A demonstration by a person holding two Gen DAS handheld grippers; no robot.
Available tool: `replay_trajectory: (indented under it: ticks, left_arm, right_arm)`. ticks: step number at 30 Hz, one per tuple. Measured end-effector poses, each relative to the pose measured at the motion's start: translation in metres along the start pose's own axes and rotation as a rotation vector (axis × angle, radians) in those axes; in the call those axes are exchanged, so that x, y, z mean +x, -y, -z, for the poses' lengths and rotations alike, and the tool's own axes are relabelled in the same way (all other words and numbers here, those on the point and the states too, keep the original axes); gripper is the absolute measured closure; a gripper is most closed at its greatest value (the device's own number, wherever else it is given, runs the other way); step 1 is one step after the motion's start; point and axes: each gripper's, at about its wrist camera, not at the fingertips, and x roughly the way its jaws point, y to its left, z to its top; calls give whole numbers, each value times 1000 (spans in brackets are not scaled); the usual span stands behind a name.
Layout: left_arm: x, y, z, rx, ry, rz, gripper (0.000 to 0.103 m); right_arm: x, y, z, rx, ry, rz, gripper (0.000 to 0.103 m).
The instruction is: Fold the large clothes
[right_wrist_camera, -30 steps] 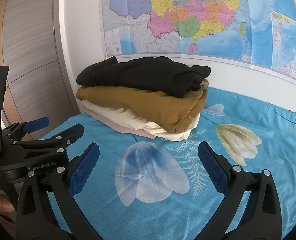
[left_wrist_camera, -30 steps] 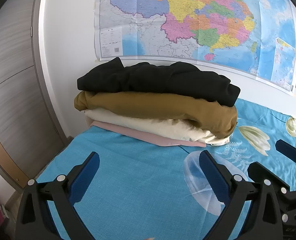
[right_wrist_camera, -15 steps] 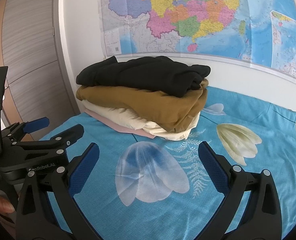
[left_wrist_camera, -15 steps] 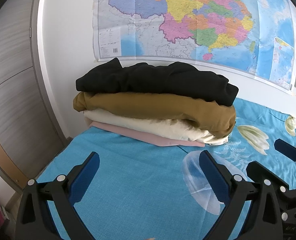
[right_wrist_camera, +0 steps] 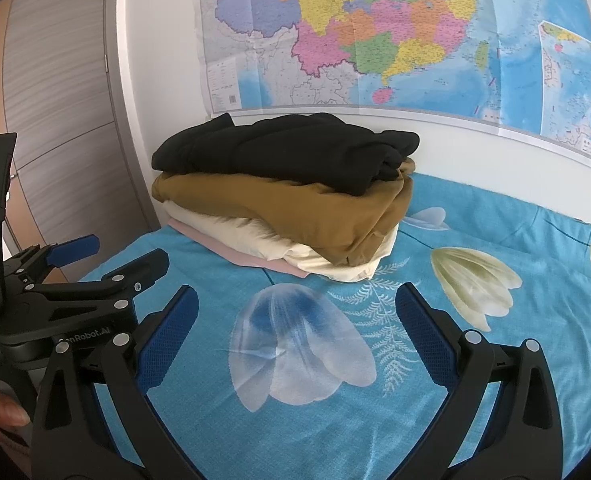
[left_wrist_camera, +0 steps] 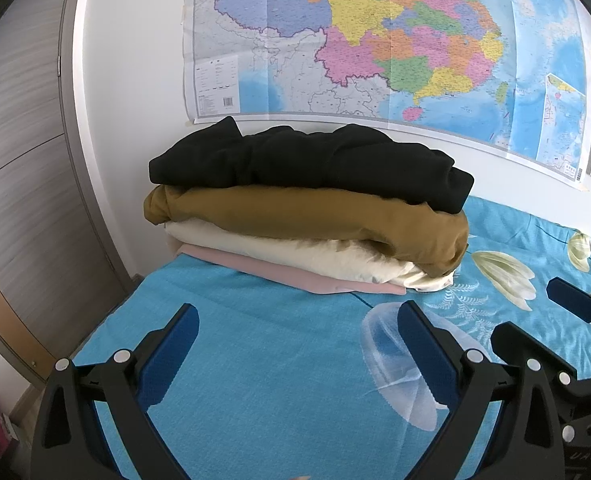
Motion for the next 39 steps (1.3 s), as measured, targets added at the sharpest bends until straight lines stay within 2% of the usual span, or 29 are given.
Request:
replay_trajectory:
  ticks: [28,34,39]
  left_arm:
    - [2,0,2,-6,-8,-4,6]
    - [-1,2,4,9,35,-1,6]
    - [6,5,5,3,-16,1,6]
  right_arm:
    - [-1,1,1,0,-1,-2,6]
    - [-2,4,2,6,-1,0,6]
    - [-5,8,4,13,-2,8,6]
